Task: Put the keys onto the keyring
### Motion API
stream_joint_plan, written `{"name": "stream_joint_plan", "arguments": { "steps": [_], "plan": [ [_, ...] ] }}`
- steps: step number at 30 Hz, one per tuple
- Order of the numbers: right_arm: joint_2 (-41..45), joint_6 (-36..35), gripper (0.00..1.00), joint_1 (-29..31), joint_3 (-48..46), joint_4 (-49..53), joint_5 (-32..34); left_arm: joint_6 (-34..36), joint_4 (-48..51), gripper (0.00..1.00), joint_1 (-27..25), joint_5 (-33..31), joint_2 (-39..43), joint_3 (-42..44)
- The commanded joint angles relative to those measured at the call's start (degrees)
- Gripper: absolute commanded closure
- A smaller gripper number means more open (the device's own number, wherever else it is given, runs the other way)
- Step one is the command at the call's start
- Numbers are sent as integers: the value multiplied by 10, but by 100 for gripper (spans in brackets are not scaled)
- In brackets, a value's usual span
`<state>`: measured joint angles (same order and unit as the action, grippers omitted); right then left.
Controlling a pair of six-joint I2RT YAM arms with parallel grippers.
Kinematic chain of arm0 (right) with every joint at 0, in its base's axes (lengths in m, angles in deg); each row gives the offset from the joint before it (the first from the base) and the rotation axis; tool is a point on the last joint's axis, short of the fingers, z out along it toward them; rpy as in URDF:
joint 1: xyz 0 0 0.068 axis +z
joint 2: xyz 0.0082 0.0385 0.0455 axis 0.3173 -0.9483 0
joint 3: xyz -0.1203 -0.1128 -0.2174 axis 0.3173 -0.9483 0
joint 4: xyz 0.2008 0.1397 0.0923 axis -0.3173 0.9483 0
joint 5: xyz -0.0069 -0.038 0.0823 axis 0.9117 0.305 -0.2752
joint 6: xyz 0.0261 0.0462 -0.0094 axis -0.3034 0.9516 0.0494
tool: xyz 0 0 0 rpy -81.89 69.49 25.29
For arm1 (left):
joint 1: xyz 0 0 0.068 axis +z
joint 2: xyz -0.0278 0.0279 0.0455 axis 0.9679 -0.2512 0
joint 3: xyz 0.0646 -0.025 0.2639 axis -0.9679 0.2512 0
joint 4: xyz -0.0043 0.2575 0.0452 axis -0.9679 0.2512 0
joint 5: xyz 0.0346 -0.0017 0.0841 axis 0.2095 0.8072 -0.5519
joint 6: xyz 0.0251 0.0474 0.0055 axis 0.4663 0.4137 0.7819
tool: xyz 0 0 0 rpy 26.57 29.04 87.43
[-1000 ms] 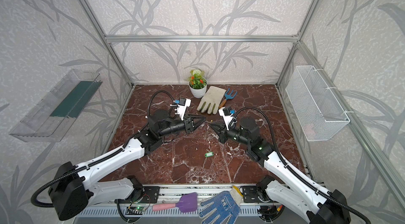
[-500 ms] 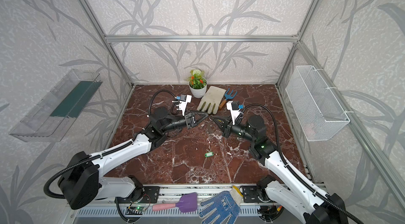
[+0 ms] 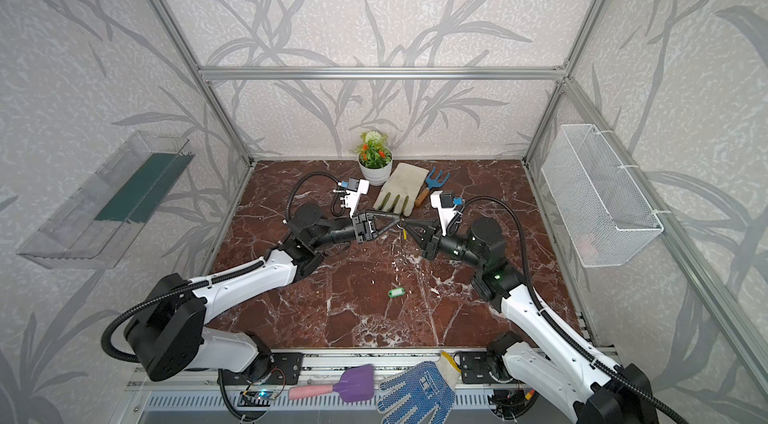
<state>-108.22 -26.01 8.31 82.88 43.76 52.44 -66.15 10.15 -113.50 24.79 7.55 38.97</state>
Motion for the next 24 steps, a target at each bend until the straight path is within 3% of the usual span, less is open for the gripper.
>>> {"name": "stream_joint_plan", "arguments": {
  "steps": [1, 24],
  "plan": [
    [10, 11, 100, -11, -9, -25, 13, 1, -32, 78, -8, 32, 15, -3],
    [5, 30, 100, -29, -14, -39, -5, 26, -19, 90, -33, 60, 9, -15]
  ]
}}
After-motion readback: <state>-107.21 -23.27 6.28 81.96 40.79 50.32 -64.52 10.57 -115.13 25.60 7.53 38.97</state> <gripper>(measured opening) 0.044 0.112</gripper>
